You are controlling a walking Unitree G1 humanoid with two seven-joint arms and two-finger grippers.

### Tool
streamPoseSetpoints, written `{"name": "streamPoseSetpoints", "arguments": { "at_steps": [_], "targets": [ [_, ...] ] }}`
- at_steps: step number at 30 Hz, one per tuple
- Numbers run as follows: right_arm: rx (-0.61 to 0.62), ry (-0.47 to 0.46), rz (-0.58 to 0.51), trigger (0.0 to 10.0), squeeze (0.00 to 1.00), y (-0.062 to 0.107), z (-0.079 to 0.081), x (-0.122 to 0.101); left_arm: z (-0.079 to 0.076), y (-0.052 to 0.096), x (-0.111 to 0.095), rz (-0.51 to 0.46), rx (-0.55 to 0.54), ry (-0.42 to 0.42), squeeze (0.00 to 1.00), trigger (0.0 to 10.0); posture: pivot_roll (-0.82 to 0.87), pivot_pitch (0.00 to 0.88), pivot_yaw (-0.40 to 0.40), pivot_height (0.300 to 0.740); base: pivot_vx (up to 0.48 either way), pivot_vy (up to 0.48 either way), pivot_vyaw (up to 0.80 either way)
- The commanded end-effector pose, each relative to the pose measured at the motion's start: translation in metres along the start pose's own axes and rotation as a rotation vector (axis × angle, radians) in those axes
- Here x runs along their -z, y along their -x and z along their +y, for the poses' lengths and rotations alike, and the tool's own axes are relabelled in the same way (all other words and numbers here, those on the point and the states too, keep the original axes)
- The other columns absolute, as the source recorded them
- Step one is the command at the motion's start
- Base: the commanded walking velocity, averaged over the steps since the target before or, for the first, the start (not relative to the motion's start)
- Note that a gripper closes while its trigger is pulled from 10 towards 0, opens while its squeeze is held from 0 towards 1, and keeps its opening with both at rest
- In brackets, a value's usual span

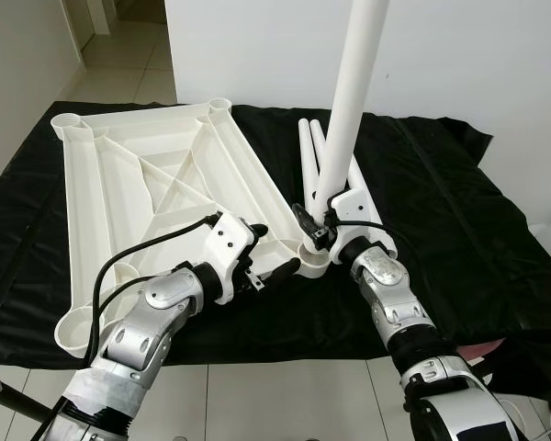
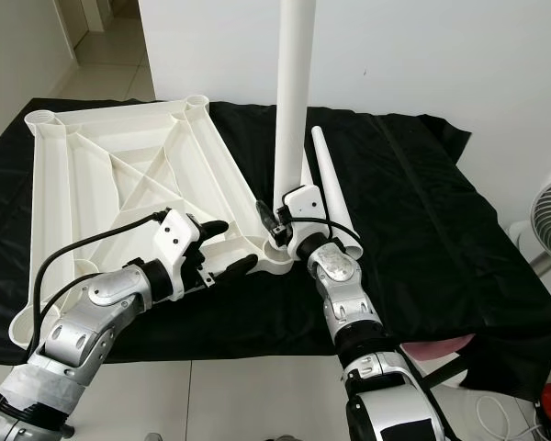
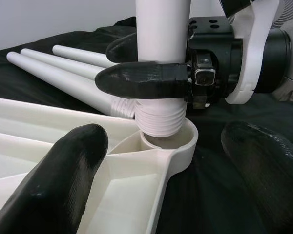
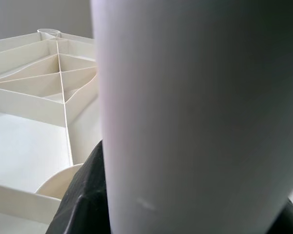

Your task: Building children table

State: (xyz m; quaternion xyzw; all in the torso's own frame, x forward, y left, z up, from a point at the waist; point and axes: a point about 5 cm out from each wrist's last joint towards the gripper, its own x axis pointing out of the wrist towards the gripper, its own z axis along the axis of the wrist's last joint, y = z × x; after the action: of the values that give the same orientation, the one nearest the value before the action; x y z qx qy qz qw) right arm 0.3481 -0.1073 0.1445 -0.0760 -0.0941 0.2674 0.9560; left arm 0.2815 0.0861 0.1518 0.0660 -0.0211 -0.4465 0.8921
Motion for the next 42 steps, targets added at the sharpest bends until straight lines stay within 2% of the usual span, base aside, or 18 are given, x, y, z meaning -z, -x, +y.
{"name": "streamPoseSetpoints", "arguments": {
  "at_steps": [1, 8, 12, 18, 27, 33, 36, 42],
  "targets": [
    [-0.019, -0.016, 0.034, 10.0, 0.00, 0.004, 0.003, 0.009, -0.007, -0.001, -0.001, 0.007, 0.060, -0.002, 0.00, 10.0, 0.05, 0.000, -0.048, 0.740, 0.000, 0.000, 0.00],
    [-0.048, -0.019, 0.038, 10.0, 0.00, 0.007, 0.008, 0.011, -0.008, -0.001, -0.003, -0.001, 0.058, -0.008, 0.00, 10.0, 0.05, 0.000, -0.054, 0.740, 0.000, 0.000, 0.00],
    [-0.058, -0.023, 0.055, 10.0, 0.00, 0.017, 0.011, 0.019, -0.008, -0.001, -0.003, -0.001, 0.038, -0.001, 0.00, 10.0, 0.05, 0.000, -0.060, 0.740, 0.000, 0.000, 0.00],
    [-0.062, -0.052, 0.047, 10.0, 0.00, 0.027, 0.008, 0.025, -0.010, -0.001, -0.003, 0.001, 0.043, 0.008, 0.00, 10.0, 0.04, 0.000, -0.060, 0.740, 0.000, 0.000, 0.00],
    [-0.082, -0.054, 0.078, 10.0, 0.00, 0.031, 0.006, 0.033, -0.010, -0.002, -0.003, 0.001, 0.043, 0.005, 0.00, 10.0, 0.04, 0.000, -0.058, 0.740, 0.000, 0.000, 0.00],
    [-0.154, -0.054, 0.075, 10.0, 0.00, 0.030, 0.015, 0.032, -0.010, -0.001, -0.003, 0.004, 0.041, 0.003, 0.00, 10.0, 0.05, 0.000, -0.062, 0.740, 0.000, 0.000, 0.00],
    [-0.231, -0.017, 0.069, 10.0, 0.00, 0.032, 0.026, 0.031, -0.010, -0.001, -0.003, 0.005, 0.038, 0.006, 0.00, 10.0, 0.05, 0.000, -0.067, 0.740, 0.000, 0.000, 0.00],
    [-0.270, -0.045, 0.075, 10.0, 0.00, 0.033, 0.031, 0.031, -0.010, 0.000, -0.003, 0.005, 0.040, 0.007, 0.00, 10.0, 0.04, 0.000, -0.064, 0.740, 0.000, 0.000, 0.00]
  ]
}}
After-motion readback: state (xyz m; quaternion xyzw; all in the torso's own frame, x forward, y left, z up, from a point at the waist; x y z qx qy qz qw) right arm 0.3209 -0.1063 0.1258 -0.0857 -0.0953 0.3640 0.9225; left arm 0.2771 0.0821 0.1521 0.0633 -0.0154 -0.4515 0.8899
